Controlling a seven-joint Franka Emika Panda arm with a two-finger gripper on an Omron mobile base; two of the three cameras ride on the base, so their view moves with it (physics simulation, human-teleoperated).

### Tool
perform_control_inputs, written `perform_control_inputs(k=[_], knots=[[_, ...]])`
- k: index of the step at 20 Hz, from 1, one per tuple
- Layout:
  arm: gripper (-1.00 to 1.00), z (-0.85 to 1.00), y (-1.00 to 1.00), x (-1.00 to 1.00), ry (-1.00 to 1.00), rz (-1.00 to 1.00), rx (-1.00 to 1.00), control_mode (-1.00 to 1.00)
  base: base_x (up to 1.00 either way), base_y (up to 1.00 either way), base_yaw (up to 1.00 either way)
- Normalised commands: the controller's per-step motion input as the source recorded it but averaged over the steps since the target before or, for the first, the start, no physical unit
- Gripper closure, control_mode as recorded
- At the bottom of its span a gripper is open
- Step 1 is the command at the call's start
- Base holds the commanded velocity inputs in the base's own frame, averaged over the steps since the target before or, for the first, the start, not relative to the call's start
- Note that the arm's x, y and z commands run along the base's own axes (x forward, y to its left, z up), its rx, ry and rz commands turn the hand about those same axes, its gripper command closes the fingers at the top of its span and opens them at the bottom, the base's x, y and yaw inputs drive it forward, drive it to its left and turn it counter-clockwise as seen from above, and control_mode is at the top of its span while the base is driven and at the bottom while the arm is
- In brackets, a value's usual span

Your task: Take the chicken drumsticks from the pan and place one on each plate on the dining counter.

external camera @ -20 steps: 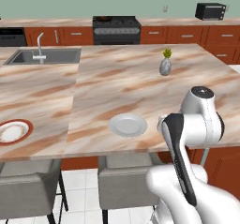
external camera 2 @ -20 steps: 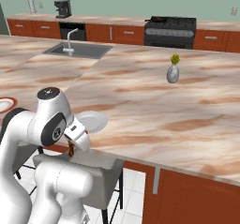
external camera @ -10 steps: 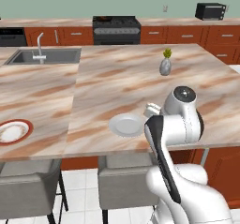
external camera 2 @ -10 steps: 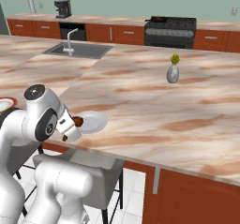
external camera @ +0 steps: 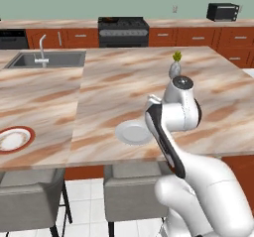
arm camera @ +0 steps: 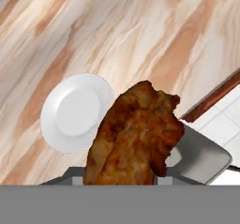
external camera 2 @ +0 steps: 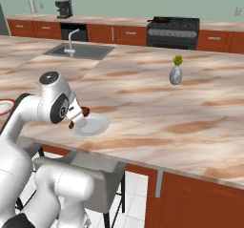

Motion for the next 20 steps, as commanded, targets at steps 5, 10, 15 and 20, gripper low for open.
perform_control_inputs(k=[5,10,15,20], knots=[[1.0,-0.08,0.08,0.68,0.0,0.0,0.03,-1.0,0.0,0.0,0.0],[1.0,-0.37,0.29,0.68,0.0,0.0,0.0,-1.0,0.0,0.0,0.0],[1.0,-0.53,0.36,0.69,0.06,0.0,0.0,-1.0,0.0,0.0,0.0],[1.0,-0.62,0.2,0.51,0.08,0.0,0.0,-1.0,0.0,0.0,0.0]])
